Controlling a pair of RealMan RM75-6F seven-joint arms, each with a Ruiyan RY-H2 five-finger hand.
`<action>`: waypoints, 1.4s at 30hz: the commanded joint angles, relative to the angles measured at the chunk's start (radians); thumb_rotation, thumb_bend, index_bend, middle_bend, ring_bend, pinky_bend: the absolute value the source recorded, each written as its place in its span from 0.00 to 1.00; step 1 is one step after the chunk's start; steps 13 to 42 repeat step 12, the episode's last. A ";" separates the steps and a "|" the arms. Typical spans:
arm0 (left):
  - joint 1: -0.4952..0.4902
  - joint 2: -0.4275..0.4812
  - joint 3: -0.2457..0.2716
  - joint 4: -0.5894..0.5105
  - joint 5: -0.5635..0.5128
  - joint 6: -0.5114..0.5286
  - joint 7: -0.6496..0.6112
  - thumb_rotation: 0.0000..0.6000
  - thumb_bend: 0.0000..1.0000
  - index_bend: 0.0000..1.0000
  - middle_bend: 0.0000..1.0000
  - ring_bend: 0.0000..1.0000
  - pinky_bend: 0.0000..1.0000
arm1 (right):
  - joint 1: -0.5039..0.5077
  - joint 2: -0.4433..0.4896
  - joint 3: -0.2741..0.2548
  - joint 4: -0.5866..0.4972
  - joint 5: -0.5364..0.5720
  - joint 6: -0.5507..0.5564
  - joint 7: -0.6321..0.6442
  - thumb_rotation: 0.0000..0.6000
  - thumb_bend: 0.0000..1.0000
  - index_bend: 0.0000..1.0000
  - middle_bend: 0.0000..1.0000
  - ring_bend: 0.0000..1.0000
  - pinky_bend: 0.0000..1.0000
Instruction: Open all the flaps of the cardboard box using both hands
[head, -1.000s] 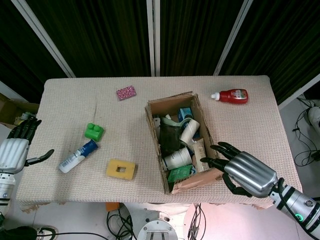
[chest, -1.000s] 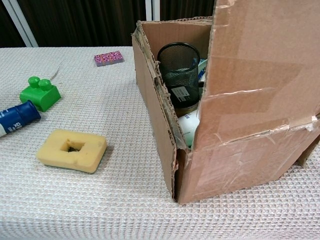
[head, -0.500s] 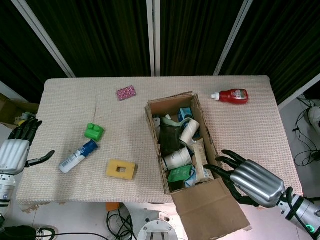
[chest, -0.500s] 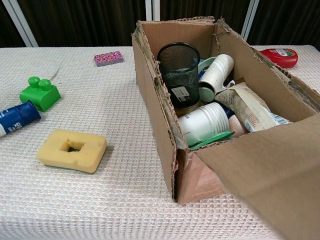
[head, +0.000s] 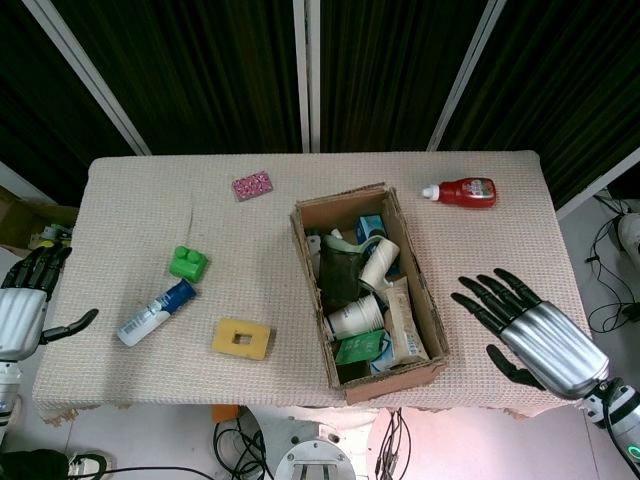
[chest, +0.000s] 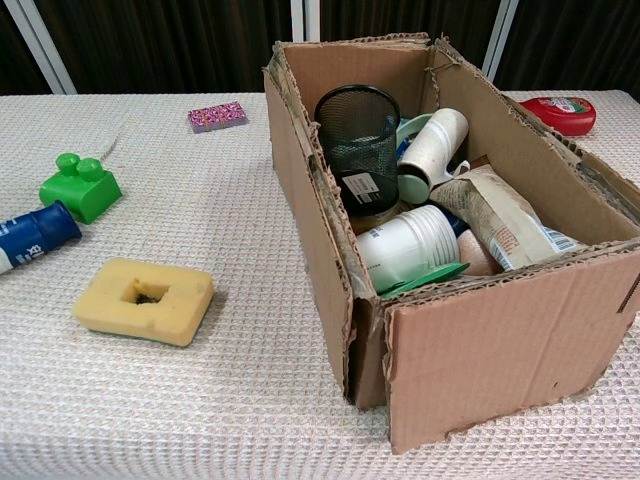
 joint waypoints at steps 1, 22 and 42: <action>0.020 -0.008 0.017 0.021 0.023 0.024 0.002 0.00 0.08 0.01 0.07 0.04 0.16 | -0.253 -0.523 -0.047 0.311 0.271 0.364 -0.419 0.91 0.48 0.00 0.00 0.00 0.00; 0.068 -0.028 0.058 0.058 0.060 0.061 0.031 0.00 0.08 0.01 0.04 0.04 0.16 | -0.283 -0.770 -0.039 0.702 0.434 0.400 -0.191 0.90 0.52 0.00 0.00 0.00 0.00; 0.068 -0.028 0.058 0.058 0.060 0.061 0.031 0.00 0.08 0.01 0.04 0.04 0.16 | -0.283 -0.770 -0.039 0.702 0.434 0.400 -0.191 0.90 0.52 0.00 0.00 0.00 0.00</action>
